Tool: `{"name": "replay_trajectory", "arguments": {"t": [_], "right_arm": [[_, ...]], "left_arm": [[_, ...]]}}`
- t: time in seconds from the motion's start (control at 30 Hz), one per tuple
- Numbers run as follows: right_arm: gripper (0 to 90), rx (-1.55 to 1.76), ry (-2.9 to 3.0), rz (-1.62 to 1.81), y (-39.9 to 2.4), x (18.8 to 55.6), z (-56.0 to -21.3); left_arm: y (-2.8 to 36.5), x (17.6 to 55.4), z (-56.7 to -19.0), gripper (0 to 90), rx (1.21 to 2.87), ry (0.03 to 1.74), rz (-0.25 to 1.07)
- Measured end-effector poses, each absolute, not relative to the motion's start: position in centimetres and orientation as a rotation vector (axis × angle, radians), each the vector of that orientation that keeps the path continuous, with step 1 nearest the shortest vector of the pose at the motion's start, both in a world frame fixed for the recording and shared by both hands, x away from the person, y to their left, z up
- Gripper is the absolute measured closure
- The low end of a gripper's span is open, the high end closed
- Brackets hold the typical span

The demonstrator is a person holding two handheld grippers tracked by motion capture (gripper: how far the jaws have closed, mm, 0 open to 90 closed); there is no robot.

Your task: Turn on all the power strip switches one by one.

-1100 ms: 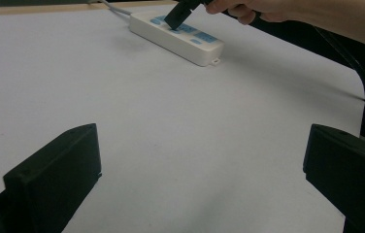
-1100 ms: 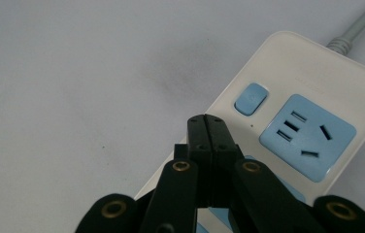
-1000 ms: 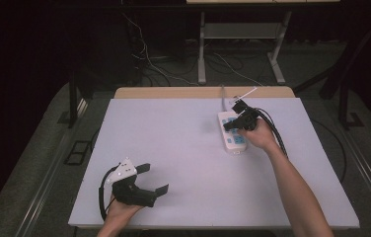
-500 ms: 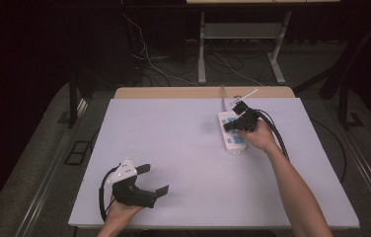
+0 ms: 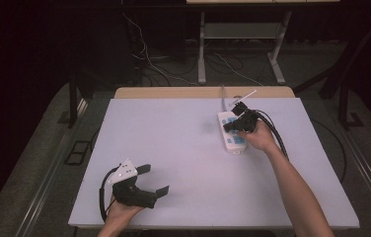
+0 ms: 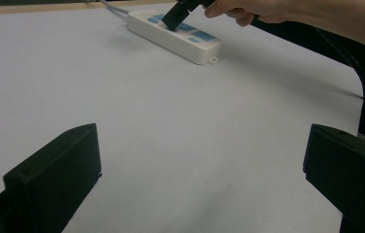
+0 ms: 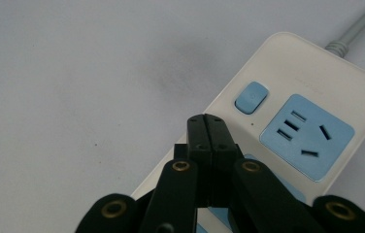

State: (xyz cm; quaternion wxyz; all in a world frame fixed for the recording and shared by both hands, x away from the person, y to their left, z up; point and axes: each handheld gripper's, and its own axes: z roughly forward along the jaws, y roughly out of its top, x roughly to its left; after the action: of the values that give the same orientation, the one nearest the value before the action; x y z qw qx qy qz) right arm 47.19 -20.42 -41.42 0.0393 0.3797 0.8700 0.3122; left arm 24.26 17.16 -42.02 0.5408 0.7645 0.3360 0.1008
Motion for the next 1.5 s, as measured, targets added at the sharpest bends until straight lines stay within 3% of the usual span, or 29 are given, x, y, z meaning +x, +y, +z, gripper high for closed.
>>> {"name": "replay_trajectory", "arguments": {"t": [1.5], "right_arm": [[90.0,1.235,2.601,1.011,-22.0,49.8,-39.1]], "left_arm": [[17.6,24.5,-41.9,0.0,1.803,0.808,0.240]]}}
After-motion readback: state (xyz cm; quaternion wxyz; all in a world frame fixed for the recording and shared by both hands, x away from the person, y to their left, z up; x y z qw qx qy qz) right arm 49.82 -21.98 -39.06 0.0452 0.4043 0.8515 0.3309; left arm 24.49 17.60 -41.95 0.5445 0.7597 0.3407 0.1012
